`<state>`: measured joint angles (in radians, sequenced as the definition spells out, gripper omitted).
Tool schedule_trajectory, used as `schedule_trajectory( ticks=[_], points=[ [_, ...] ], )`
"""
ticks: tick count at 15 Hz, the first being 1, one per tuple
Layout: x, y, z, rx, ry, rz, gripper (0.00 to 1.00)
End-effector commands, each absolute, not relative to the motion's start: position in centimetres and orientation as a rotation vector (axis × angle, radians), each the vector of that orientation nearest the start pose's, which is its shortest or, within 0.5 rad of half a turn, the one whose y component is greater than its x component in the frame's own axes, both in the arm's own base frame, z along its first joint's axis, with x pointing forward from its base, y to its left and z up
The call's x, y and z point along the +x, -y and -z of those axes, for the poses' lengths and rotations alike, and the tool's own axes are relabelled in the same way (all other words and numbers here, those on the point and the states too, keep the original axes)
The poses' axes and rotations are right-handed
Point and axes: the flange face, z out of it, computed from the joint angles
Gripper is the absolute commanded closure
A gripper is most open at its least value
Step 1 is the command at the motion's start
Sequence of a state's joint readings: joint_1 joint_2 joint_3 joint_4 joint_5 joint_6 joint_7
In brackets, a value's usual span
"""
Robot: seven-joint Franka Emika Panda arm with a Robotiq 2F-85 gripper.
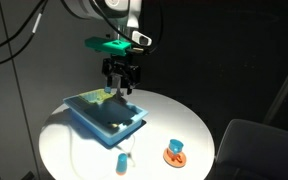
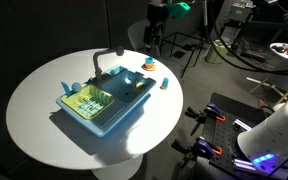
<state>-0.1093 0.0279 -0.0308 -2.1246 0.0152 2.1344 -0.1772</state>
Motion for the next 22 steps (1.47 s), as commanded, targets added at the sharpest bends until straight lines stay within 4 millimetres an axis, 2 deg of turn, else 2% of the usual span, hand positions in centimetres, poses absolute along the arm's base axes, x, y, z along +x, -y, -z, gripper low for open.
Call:
schedule_trajectory(
  ticks=[1,5,9,10,11,22],
  points=[
    [50.0,5.8,-41.7,-3.136,-0.014,-0.103,0.0],
    [47.2,4.0,-43.5,-3.122,-0.048,-0.161,0.0],
    [45.9,2.7,-44.4,-3.12,-0.043,-0.188,0.0],
    [45.8,2.5,-44.4,-3.125,-0.038,-0.186,0.0],
    [46.7,3.1,-44.0,-3.115,-0.011,-0.184,0.0],
    [46.4,2.7,-43.9,-3.116,-0.004,-0.19,0.0]
  ],
)
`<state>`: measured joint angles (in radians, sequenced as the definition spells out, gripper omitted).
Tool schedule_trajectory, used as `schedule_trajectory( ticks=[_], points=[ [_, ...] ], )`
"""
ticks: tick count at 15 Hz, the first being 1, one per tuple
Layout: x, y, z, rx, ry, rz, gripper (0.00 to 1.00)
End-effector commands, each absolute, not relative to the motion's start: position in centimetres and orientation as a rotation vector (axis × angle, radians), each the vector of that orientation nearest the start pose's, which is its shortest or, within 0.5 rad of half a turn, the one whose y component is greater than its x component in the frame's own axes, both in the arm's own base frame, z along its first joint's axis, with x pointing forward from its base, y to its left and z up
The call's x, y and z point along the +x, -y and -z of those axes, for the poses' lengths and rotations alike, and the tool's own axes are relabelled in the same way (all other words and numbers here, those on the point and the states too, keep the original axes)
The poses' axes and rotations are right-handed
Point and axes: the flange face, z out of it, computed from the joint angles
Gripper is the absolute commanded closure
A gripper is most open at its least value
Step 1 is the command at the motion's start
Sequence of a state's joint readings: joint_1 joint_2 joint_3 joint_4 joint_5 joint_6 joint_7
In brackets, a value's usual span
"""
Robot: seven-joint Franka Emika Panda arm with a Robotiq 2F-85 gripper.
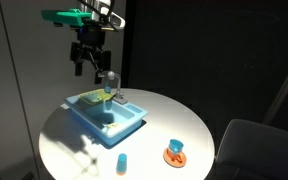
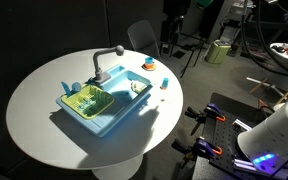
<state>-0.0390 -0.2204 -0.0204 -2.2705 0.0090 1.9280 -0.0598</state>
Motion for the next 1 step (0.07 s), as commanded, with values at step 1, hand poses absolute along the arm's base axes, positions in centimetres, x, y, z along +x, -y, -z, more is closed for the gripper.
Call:
schedule_trajectory(
  ticks=[1],
  points=[
    [46.38,2.73,-43.9,-3.116,-0.004,-0.19,0.0]
  ],
)
